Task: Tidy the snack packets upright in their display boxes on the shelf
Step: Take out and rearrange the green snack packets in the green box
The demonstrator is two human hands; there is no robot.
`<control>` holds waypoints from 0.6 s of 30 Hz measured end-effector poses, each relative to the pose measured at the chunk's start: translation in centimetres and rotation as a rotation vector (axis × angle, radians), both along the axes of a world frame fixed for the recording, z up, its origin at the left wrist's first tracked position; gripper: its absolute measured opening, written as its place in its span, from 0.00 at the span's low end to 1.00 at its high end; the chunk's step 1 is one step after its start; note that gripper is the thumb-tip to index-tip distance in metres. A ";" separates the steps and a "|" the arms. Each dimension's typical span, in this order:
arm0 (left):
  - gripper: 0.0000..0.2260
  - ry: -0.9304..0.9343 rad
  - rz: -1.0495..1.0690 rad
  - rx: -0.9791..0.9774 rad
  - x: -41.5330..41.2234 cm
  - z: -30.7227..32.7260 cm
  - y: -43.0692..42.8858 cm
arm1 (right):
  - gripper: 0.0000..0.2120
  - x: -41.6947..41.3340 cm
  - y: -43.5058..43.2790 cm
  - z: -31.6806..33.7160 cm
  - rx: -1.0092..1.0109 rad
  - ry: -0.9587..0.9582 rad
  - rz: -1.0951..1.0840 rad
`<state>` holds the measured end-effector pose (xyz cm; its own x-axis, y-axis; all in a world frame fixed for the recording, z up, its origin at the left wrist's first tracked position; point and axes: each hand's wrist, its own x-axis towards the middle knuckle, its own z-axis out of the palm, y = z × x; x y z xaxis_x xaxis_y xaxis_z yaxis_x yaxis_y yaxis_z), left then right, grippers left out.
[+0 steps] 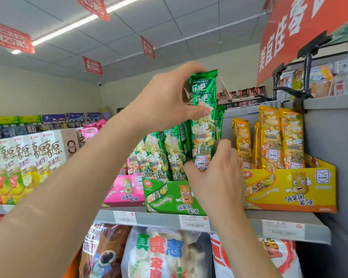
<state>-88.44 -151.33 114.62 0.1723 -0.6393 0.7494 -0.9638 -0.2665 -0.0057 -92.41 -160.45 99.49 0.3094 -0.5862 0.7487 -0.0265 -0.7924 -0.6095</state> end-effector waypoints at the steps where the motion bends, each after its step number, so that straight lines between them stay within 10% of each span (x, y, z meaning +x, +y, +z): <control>1: 0.29 -0.054 0.048 -0.011 0.4 -0.1 -0.1 | 0.25 -0.1 -0.2 -0.1 0.013 0.011 0.056; 8: 0.31 -0.277 0.112 0.099 2.1 -2.1 -0.3 | 0.26 -2.2 -2.7 0.9 0.063 -0.219 0.330; 18: 0.29 -0.348 0.176 0.235 1.7 -2.1 -0.7 | 0.55 -1.0 -6.8 6.7 0.544 -0.017 0.767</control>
